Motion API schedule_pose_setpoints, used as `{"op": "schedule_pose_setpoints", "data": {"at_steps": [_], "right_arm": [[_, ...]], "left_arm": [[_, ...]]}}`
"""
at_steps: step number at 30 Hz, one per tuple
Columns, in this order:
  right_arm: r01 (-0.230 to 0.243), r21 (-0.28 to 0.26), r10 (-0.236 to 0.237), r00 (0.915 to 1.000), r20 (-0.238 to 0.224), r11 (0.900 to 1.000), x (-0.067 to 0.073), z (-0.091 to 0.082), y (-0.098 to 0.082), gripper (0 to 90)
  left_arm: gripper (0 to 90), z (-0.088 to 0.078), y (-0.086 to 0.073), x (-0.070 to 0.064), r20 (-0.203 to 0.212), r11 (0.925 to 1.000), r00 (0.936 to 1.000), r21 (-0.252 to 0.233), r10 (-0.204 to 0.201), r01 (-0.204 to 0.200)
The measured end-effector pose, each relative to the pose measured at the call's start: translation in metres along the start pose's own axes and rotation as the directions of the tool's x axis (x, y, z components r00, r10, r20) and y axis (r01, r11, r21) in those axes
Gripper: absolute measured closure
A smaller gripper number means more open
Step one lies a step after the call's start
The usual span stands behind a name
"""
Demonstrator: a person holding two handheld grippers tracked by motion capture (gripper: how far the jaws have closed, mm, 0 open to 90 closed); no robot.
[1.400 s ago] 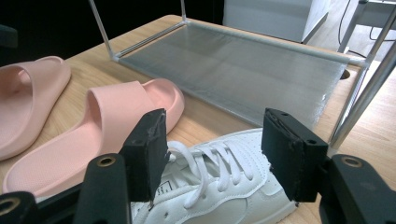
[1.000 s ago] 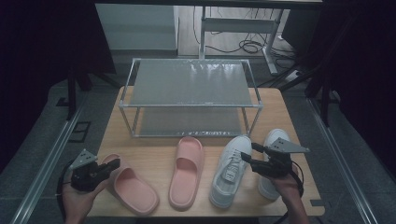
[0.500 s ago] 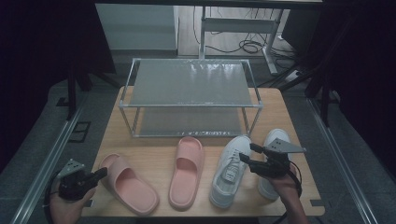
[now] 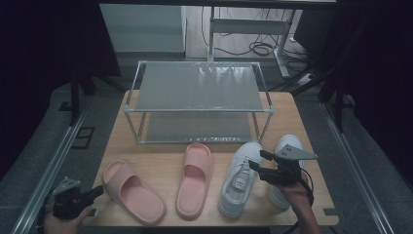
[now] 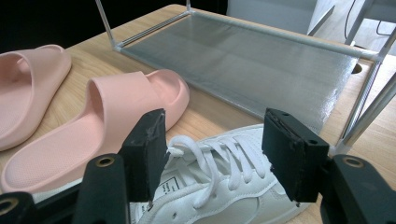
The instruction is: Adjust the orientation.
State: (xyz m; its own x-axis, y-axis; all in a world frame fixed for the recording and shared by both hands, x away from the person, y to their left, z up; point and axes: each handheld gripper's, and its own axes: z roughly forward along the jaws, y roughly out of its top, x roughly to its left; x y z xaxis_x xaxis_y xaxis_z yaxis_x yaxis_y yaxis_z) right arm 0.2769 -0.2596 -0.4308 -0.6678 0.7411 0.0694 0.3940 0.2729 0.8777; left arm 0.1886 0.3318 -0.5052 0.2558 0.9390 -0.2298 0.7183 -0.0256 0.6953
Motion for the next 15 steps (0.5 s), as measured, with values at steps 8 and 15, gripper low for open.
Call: {"op": "schedule_pose_setpoints", "data": {"at_steps": [8, 15], "right_arm": [[0.0, 0.001, 0.0, 1.0, 0.002, 1.0, 0.0, 0.0, 0.0, 39.5], [0.004, 0.0, -0.004, 1.0, 0.004, 1.0, 0.0, -0.001, 0.0, 39.4]], "left_arm": [[90.0, 0.008, -0.001, 0.0, 0.004, 0.9997, 1.0, 0.023, 0.001, -0.001], [90.0, 0.017, 0.004, -0.002, 0.01, 0.9996, 0.9999, 0.027, 0.003, -0.003]]}}
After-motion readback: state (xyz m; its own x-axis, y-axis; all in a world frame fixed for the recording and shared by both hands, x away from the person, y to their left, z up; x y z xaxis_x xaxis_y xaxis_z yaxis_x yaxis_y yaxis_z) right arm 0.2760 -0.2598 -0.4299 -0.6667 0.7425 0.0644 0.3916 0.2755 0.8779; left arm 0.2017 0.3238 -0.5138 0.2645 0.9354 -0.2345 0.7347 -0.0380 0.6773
